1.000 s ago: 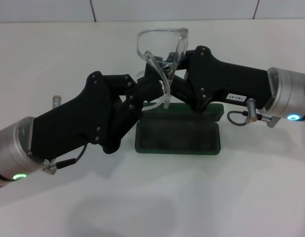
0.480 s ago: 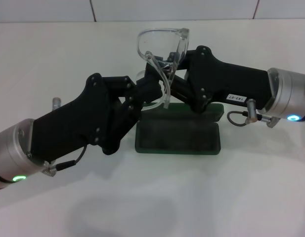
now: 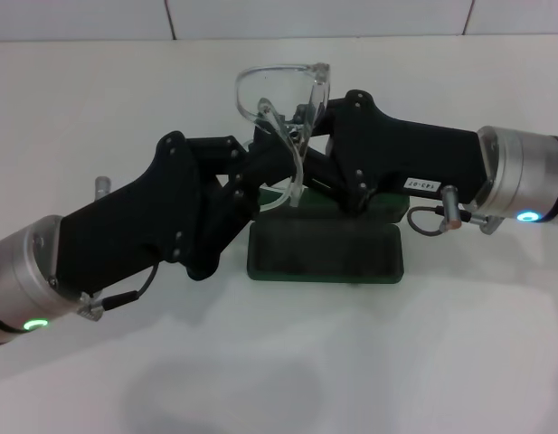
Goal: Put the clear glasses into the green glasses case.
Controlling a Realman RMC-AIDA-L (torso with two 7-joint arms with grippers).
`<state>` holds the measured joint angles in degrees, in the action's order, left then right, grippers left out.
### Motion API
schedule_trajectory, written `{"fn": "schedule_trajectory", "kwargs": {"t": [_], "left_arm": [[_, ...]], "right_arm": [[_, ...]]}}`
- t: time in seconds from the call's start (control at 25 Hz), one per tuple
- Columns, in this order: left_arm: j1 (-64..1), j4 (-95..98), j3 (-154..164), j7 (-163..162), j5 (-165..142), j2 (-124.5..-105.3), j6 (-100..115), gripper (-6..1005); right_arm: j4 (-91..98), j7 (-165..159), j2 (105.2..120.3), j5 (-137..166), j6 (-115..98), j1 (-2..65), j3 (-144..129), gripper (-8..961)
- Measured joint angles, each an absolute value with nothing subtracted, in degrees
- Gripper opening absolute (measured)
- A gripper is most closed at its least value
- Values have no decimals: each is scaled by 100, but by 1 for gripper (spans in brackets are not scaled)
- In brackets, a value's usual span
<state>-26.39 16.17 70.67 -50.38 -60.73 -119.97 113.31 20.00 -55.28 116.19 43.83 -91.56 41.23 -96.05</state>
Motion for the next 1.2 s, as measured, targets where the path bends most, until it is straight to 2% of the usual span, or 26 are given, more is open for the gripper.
{"fn": "schedule_trajectory", "kwargs": {"t": [0.88, 1.04, 1.2], "left_arm": [[-2656, 1624, 7057, -5038, -6074, -11976, 11132, 50], [-2629, 1664, 7057, -5067, -6083, -11899, 11243, 50], [-2626, 1669, 7094, -5083, -6219, -11648, 11369, 50]], "right_arm": [[2013, -5483, 11599, 4363, -9108, 4124, -9453, 118], [2013, -5508, 11530, 4392, -9157, 4035, -9130, 118], [2268, -5712, 11375, 4434, -9253, 3868, -8903, 118]]}}
